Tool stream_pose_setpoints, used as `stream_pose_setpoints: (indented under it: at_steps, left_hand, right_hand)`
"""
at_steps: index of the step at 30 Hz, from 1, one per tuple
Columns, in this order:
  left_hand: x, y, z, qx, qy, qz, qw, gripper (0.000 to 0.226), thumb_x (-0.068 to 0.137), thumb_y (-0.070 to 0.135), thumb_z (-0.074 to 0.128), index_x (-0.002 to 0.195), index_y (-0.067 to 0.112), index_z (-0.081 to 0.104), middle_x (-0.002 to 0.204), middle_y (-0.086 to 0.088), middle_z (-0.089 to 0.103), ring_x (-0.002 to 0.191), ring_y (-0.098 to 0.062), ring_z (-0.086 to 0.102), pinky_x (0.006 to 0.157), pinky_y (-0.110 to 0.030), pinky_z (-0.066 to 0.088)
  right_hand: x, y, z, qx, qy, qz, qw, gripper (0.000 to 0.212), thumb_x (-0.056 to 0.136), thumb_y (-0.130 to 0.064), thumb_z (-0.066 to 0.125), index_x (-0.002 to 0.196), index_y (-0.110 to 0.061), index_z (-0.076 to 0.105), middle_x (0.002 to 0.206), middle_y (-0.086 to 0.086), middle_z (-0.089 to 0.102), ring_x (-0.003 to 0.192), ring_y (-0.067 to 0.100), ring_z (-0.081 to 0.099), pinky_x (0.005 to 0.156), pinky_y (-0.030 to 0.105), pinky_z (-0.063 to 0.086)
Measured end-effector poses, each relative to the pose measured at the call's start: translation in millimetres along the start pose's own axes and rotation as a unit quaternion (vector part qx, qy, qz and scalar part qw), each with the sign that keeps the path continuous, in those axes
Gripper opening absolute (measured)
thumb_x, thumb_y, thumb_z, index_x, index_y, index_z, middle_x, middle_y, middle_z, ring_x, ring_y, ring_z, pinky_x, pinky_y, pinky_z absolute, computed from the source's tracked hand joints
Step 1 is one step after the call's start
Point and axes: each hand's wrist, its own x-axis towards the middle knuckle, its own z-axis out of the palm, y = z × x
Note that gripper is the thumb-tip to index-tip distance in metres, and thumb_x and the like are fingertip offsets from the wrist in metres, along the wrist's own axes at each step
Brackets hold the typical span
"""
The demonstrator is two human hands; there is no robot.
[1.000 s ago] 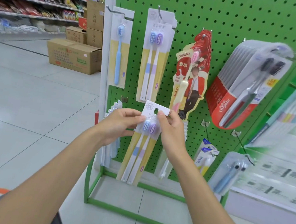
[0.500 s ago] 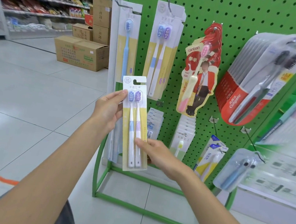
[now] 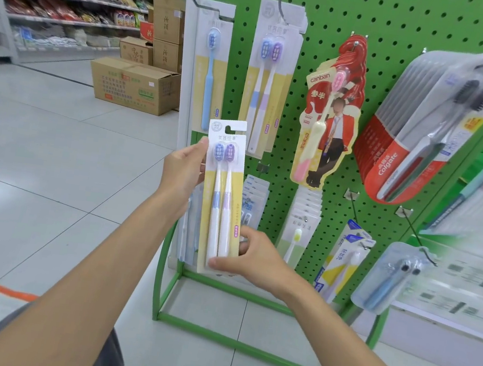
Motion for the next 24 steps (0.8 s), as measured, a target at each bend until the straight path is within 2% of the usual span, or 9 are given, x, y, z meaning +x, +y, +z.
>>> stream_pose_setpoints:
  at_steps: [2,4,6,8,10,13,15,17,24]
  left_hand:
    - [-4,1,1,0.041,-0.040,0.041,0.998,0.031,0.094,0.045,0.058,0.101,0.019,0.073,0.078,0.006,0.074,0.070,-0.003,0.067,0.071,-0.019,0.056]
    - [-8,2,2,0.098,-0.076,0.093,0.988,0.034,0.086,0.051,0.066,0.104,0.022,0.072,0.082,0.005,0.074,0.075,-0.002,0.065,0.078,-0.025,0.056]
    - [-13,2,5,0.136,-0.082,0.129,0.979,0.040,0.081,0.046,0.073,0.111,0.022,0.066,0.080,0.013,0.068,0.073,0.006,0.061,0.072,-0.017,0.049]
    - [-12,1,6,0.120,-0.067,0.138,0.981,0.065,0.079,0.042,0.078,0.135,0.027,0.048,0.099,0.009,0.068,0.090,0.002,0.064,0.079,-0.019,0.050]
    - [-10,0,5,0.082,-0.052,0.133,0.986,0.065,0.085,0.036,0.074,0.138,0.034,0.038,0.110,-0.002,0.069,0.097,-0.009,0.068,0.086,-0.030,0.055]
    - [-9,1,6,0.045,-0.047,0.132,0.989,0.037,0.096,0.022,0.061,0.129,0.029,0.047,0.108,-0.005,0.072,0.082,-0.009,0.070,0.077,-0.035,0.058]
    - [-9,1,7,0.024,-0.049,0.121,0.991,0.031,0.099,0.018,0.055,0.129,0.027,0.051,0.106,-0.001,0.074,0.085,-0.011,0.071,0.075,-0.034,0.058]
    - [-8,-2,8,-0.001,-0.038,0.099,0.994,0.032,0.101,0.016,0.053,0.132,0.024,0.054,0.102,0.004,0.075,0.088,-0.014,0.072,0.074,-0.033,0.059]
    - [-8,-8,13,-0.063,-0.109,0.010,0.992,0.022,0.100,0.008,0.050,0.112,0.022,0.063,0.095,-0.001,0.076,0.085,-0.017,0.072,0.079,-0.038,0.058]
  right_hand:
    - [-2,-1,4,-0.040,0.036,-0.036,0.998,0.045,0.075,-0.012,0.081,0.110,-0.032,0.060,0.088,-0.003,0.075,0.079,0.010,0.071,0.080,0.033,0.059]
    - [-5,-3,6,-0.124,0.061,-0.079,0.987,0.037,0.078,-0.018,0.073,0.108,-0.031,0.057,0.079,-0.007,0.069,0.067,0.004,0.062,0.067,0.027,0.055]
    - [-5,-5,6,-0.226,0.077,-0.105,0.965,0.046,0.082,-0.019,0.064,0.125,-0.027,0.049,0.069,-0.010,0.057,0.057,0.003,0.052,0.053,0.018,0.041]
    - [-5,-6,6,-0.250,0.077,-0.103,0.960,0.068,0.085,-0.017,0.056,0.145,-0.034,0.031,0.072,-0.008,0.057,0.058,0.008,0.052,0.052,0.022,0.042]
    - [-5,-7,5,-0.195,0.067,-0.090,0.974,0.085,0.087,-0.017,0.059,0.152,-0.043,0.011,0.099,-0.011,0.062,0.076,0.007,0.059,0.069,0.024,0.049]
    - [-2,-6,4,-0.125,0.076,-0.076,0.986,0.106,0.080,-0.031,0.078,0.155,-0.039,0.003,0.135,-0.020,0.046,0.111,0.000,0.052,0.097,0.019,0.043]
    - [1,-2,1,-0.088,0.075,-0.067,0.991,0.116,0.072,-0.038,0.084,0.154,-0.042,0.001,0.136,-0.014,0.052,0.115,0.008,0.055,0.101,0.028,0.045]
    - [4,1,0,-0.061,0.058,-0.056,0.995,0.115,0.070,-0.038,0.085,0.151,-0.048,0.003,0.116,-0.006,0.068,0.095,0.010,0.065,0.092,0.030,0.050]
    - [6,2,0,-0.062,0.070,-0.039,0.995,0.073,0.077,-0.018,0.078,0.137,-0.031,0.039,0.110,-0.012,0.069,0.098,0.004,0.067,0.092,0.038,0.055]
